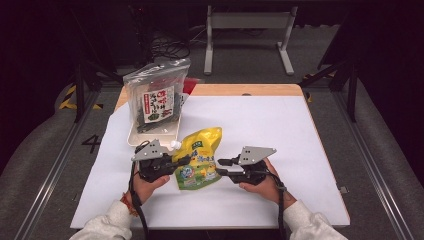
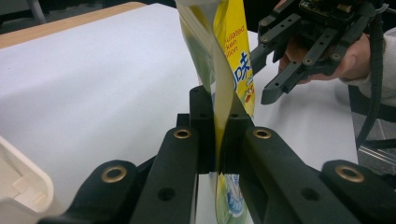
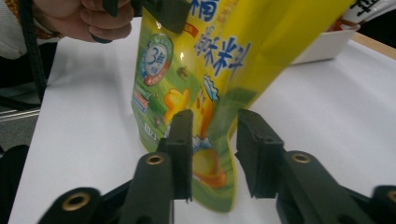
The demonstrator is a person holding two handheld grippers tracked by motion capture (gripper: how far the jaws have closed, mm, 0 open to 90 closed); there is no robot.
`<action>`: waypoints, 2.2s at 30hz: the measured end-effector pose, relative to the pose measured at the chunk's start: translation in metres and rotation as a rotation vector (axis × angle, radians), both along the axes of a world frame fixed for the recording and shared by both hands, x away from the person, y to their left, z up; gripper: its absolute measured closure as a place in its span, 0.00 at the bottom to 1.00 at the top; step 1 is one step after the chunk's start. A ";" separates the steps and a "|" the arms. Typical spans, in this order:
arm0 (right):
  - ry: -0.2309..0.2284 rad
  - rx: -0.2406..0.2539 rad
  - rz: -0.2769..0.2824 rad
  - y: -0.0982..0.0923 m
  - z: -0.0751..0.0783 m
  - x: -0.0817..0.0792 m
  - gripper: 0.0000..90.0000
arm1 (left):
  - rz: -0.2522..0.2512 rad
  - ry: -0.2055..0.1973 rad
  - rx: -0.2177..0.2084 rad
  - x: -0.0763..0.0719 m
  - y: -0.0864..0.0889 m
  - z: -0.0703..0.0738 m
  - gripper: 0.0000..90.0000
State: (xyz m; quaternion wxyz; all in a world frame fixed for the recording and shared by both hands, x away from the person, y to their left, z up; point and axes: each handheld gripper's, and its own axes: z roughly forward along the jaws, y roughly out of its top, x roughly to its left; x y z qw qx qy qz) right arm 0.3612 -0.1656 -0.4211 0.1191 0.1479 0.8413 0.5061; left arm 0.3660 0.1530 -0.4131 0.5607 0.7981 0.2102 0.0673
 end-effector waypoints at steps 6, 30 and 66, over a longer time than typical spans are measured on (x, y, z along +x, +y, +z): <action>0.013 -0.042 -0.070 -0.011 0.003 -0.009 0.51 | 0.013 -0.013 -0.004 -0.001 0.007 0.004 0.97; 0.029 -0.131 -0.269 -0.061 -0.014 -0.045 0.22 | 0.034 -0.102 -0.034 0.005 0.024 0.029 0.97; 0.049 -0.130 -0.308 -0.075 -0.021 -0.073 0.17 | 0.098 -0.228 -0.064 0.020 0.055 0.066 0.97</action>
